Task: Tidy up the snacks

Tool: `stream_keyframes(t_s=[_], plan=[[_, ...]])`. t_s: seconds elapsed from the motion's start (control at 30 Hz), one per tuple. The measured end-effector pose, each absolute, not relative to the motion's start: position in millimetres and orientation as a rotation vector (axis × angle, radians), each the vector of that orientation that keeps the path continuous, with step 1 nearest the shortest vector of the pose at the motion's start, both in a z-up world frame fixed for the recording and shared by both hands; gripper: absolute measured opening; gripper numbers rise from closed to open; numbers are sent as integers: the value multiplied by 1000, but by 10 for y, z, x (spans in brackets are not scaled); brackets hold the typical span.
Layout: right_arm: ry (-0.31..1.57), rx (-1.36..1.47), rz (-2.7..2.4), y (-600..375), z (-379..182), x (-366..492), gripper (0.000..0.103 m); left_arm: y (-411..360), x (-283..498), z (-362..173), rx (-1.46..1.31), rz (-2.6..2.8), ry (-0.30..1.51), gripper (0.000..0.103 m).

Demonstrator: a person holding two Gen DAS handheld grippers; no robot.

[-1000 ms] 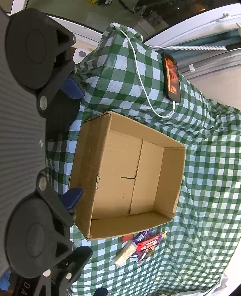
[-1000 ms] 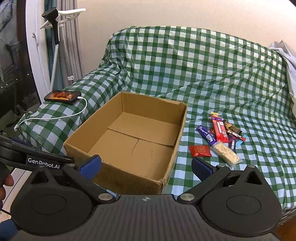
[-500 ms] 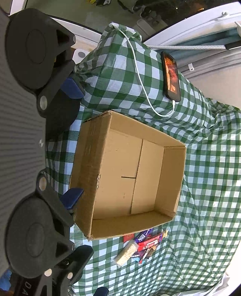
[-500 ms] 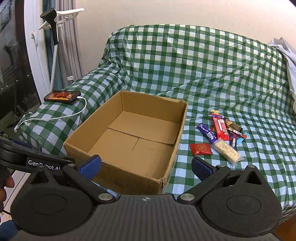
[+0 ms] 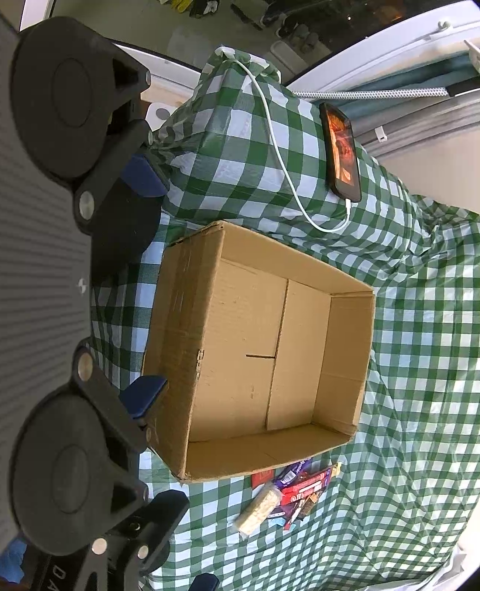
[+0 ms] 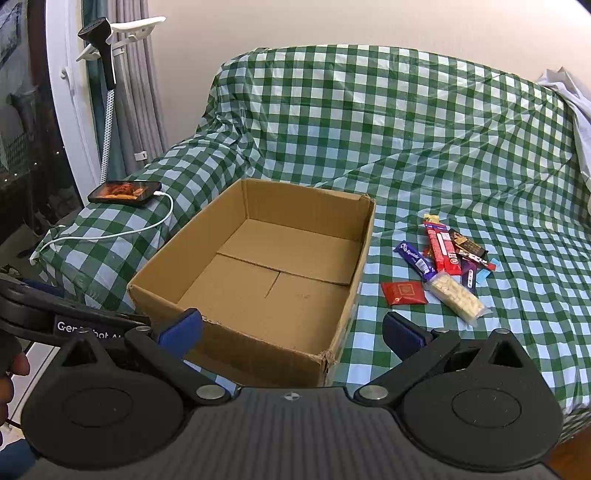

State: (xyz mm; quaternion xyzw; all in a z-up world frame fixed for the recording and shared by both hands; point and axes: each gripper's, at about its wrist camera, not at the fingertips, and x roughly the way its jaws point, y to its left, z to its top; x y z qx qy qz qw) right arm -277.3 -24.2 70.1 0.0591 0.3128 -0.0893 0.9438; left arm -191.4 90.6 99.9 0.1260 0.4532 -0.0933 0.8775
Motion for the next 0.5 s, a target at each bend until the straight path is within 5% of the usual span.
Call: stream_keyframes(t_s=[0.5], plan=[[610,264,-338,-952,455,-2833,103,570,-1795,969,326,-208,965,103]])
